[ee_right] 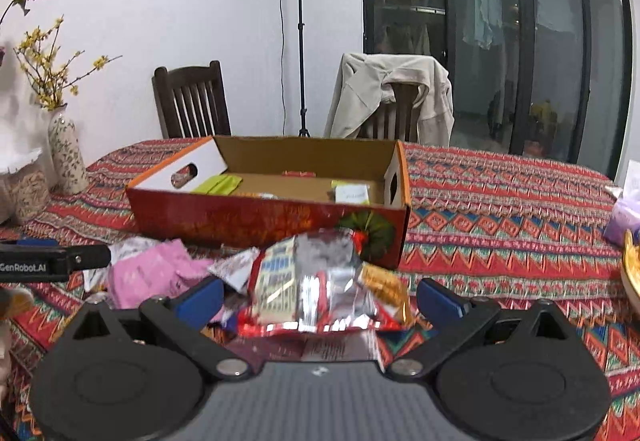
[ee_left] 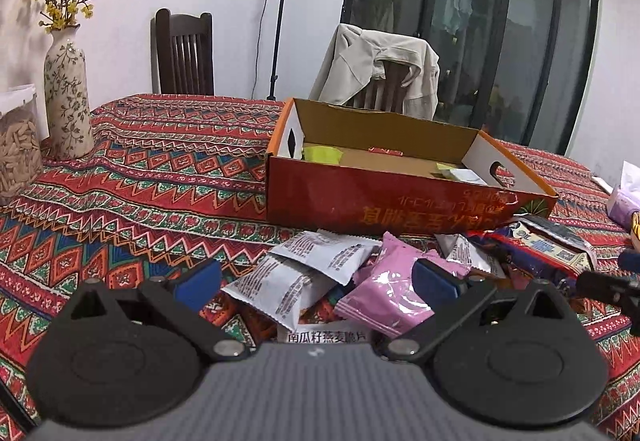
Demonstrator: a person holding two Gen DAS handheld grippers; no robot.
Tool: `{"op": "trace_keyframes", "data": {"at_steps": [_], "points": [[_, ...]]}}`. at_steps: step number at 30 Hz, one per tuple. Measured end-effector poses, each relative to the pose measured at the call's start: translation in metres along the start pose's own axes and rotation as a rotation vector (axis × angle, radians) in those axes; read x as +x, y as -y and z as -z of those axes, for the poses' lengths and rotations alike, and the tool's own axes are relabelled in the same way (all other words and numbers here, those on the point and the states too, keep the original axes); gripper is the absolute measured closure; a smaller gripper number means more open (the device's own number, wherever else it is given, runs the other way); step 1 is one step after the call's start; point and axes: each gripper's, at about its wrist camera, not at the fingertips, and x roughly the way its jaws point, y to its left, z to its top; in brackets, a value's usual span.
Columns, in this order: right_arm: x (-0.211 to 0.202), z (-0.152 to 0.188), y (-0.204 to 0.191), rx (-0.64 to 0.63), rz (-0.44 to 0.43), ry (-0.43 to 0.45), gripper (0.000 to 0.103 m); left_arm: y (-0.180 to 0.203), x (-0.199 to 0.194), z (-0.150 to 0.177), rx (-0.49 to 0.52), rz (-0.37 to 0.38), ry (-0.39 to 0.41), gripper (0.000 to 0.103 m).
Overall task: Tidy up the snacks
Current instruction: 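Withdraw both tools from the box back toward the snack pile, then grasp two silver chip bags with the right tool while the left tool grasps a cracker packet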
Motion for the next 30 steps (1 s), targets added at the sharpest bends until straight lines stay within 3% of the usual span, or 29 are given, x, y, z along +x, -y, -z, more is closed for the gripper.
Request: {"op": "trace_keyframes", "data": {"at_steps": [18, 30], "points": [[0.002, 0.014, 0.0, 0.006, -0.037, -0.008, 0.0, -0.001, 0.0, 0.01, 0.021, 0.022, 0.045, 0.0], [0.005, 0.001, -0.005, -0.037, 0.008, 0.018, 0.0, -0.004, 0.002, 0.01, -0.004, 0.027, 0.028, 0.0]]}}
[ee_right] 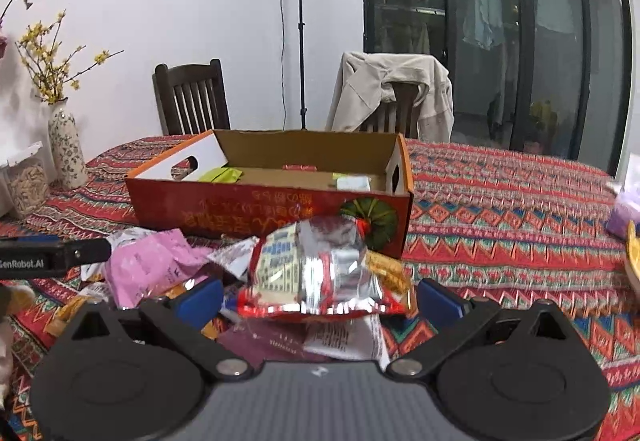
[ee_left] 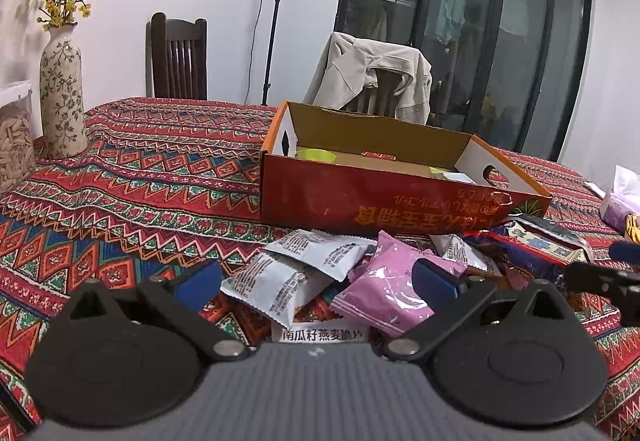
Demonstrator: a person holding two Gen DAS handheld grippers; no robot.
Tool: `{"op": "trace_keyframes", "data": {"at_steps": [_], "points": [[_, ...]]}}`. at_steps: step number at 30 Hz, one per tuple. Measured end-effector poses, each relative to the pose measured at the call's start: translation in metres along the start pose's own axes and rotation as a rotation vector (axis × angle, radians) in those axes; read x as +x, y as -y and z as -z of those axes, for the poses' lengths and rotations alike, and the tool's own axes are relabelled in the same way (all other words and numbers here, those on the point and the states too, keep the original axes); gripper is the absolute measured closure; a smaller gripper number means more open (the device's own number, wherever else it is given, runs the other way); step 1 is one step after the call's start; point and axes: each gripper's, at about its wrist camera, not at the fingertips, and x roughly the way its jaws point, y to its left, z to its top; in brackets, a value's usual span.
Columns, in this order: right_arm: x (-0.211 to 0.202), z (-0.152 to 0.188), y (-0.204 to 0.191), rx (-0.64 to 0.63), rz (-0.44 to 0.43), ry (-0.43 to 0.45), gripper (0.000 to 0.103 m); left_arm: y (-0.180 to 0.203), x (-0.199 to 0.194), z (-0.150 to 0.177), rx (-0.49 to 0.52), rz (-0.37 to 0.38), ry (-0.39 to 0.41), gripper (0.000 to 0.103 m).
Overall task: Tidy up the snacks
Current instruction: 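Grasp two silver chip bags with the right tool while the left tool grasps a cracker packet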
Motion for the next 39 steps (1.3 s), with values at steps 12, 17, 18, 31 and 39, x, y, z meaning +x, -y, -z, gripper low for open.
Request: {"op": "trace_keyframes", "data": {"at_steps": [12, 17, 18, 31, 39], "points": [[0.05, -0.01, -0.013, -0.09, 0.034, -0.07, 0.028, -0.001, 0.003, 0.001, -0.007, 0.009, -0.02, 0.0], [0.04, -0.005, -0.012, -0.08, 0.039, -0.007, 0.037, -0.001, 0.004, 0.001, -0.007, 0.004, -0.023, 0.0], [0.037, -0.003, -0.01, -0.072, 0.037, 0.007, 0.038, -0.001, 0.004, 0.001, -0.007, 0.002, -0.024, 0.0], [0.008, 0.003, 0.001, -0.001, -0.01, 0.152, 0.04, 0.0, 0.005, -0.001, 0.0, -0.053, -0.031, 0.0], [0.003, 0.005, 0.004, 0.012, -0.033, 0.166, 0.04, 0.006, 0.003, -0.003, 0.082, -0.094, -0.081, 0.0]]}}
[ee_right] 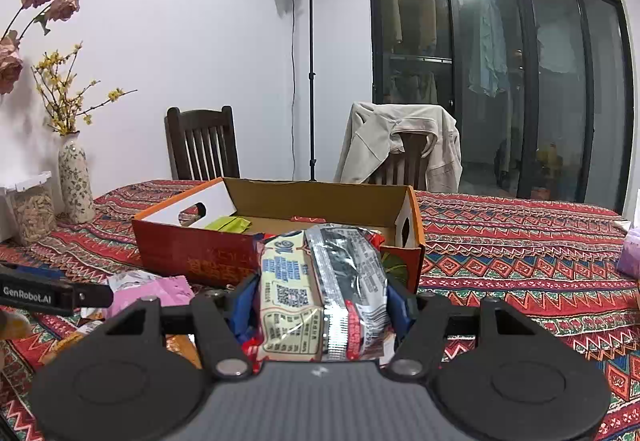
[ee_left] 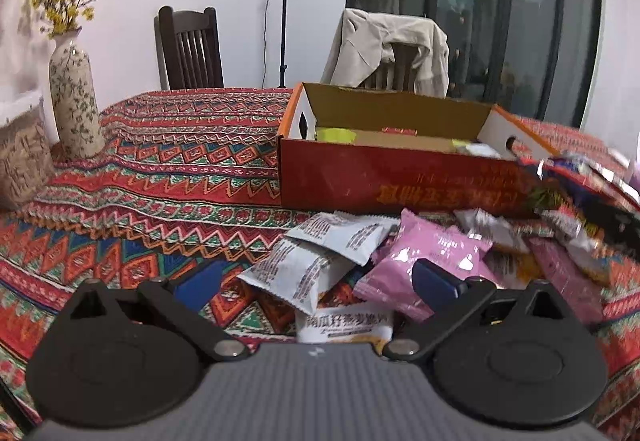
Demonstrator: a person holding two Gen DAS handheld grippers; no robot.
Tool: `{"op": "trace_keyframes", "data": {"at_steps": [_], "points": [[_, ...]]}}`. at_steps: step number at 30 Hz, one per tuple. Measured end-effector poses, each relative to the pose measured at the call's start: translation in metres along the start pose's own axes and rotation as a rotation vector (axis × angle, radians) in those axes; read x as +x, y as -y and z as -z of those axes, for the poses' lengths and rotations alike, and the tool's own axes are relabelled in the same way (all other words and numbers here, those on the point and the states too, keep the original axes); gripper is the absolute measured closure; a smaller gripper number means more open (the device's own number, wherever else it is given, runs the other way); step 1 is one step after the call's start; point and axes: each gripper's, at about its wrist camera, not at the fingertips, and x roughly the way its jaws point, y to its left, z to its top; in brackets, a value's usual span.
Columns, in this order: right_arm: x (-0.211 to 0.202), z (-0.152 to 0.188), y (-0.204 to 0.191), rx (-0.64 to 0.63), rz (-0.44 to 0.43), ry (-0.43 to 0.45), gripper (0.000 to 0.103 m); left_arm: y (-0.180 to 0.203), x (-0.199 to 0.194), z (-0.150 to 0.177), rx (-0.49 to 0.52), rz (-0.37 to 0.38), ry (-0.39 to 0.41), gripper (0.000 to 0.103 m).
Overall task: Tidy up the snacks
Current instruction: 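Grasp two silver chip bags with the right tool while the left tool grasps a cracker packet, then carry the held packets toward the box with both tools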
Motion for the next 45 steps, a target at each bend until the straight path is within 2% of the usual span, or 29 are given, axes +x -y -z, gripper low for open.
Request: {"op": "trace_keyframes", "data": {"at_steps": [10, 15, 19, 23, 25, 26, 27, 28, 33, 45], "points": [[-0.002, 0.001, 0.003, 0.024, -0.005, 0.002, 0.039, 0.002, 0.01, 0.0, 0.082, -0.016, -0.099, 0.0], [-0.001, 0.001, 0.002, 0.028, -0.003, 0.002, 0.039, 0.0, 0.011, 0.009, 0.047, 0.003, -0.162, 0.0], [-0.002, 0.001, 0.002, 0.029, -0.005, 0.002, 0.039, 0.002, 0.015, 0.021, 0.027, -0.022, -0.209, 0.0], [-0.003, 0.001, 0.002, 0.027, -0.009, 0.002, 0.039, 0.004, 0.01, 0.026, 0.006, -0.025, -0.191, 0.001], [-0.003, 0.001, 0.002, 0.025, -0.01, 0.002, 0.039, 0.006, 0.006, 0.028, 0.013, -0.022, -0.173, 0.01], [-0.002, 0.001, 0.001, 0.025, -0.011, 0.001, 0.039, 0.009, 0.002, 0.028, 0.02, -0.014, -0.161, 0.025], [-0.002, 0.001, 0.002, 0.024, -0.011, 0.001, 0.039, 0.011, -0.001, 0.028, 0.026, -0.004, -0.152, 0.045], [-0.002, 0.001, 0.002, 0.024, -0.011, 0.001, 0.039, 0.012, -0.003, 0.027, 0.027, 0.008, -0.145, 0.053], [-0.002, 0.002, 0.001, 0.022, -0.013, -0.003, 0.039, 0.01, -0.009, 0.029, 0.0, 0.027, -0.13, 0.059], [-0.001, 0.002, -0.001, 0.019, -0.025, -0.005, 0.039, 0.003, -0.044, 0.025, -0.009, 0.038, -0.019, 0.06]]}}
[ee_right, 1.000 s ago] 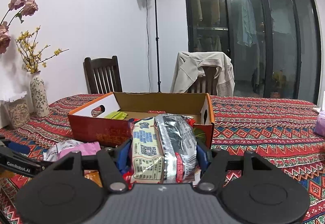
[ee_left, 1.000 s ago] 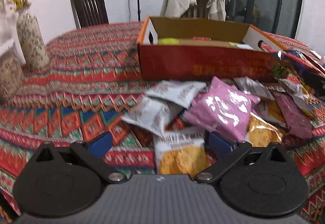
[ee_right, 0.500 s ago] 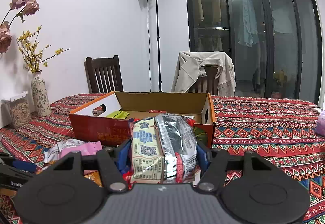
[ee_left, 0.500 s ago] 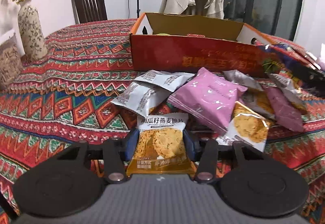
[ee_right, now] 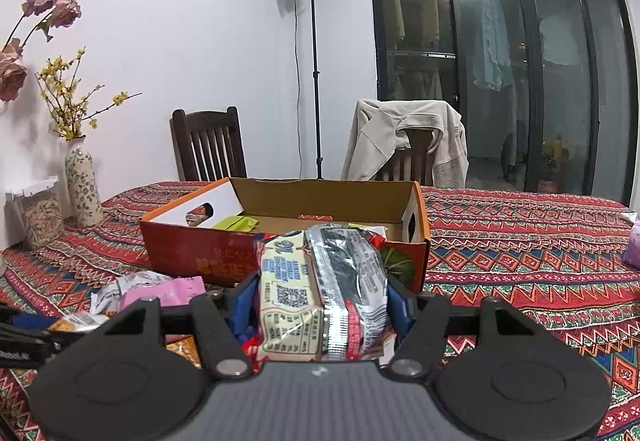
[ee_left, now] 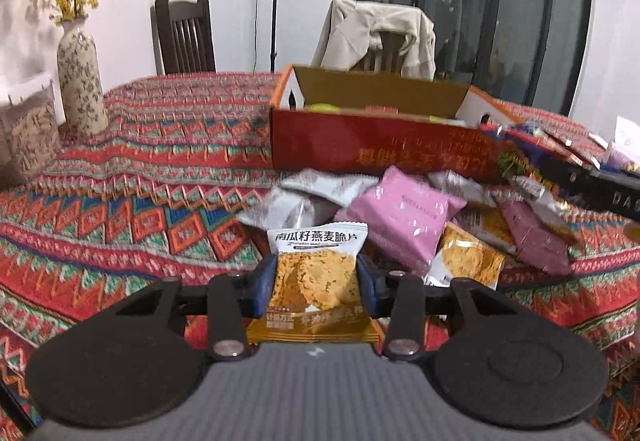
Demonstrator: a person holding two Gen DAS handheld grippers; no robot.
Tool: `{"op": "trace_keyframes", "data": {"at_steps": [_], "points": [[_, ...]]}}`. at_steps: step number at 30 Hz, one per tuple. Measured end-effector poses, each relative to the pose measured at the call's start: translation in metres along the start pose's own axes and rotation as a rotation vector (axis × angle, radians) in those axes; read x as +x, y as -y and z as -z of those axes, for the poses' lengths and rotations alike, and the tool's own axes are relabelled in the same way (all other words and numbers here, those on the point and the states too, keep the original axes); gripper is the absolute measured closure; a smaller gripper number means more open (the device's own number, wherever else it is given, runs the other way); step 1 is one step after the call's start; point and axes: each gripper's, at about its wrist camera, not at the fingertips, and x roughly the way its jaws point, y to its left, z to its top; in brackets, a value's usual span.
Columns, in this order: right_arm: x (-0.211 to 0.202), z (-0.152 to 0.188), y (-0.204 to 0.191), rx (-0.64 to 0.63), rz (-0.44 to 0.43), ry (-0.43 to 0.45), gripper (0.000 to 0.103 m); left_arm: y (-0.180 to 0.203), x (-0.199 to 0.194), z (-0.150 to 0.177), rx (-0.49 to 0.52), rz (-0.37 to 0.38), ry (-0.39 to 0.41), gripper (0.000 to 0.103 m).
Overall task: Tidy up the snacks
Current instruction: 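Carry the held packets toward the box with both tools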
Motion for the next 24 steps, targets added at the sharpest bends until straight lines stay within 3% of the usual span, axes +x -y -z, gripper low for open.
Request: {"op": "trace_keyframes", "data": {"at_steps": [14, 24], "points": [[-0.014, -0.038, -0.001, -0.023, 0.037, 0.06, 0.039, 0.019, 0.004, -0.073, 0.01, 0.059, 0.222, 0.06], [0.018, -0.08, -0.002, -0.014, 0.07, 0.071, 0.039, 0.035, 0.034, -0.124, -0.004, 0.05, 0.32, 0.06]]}}
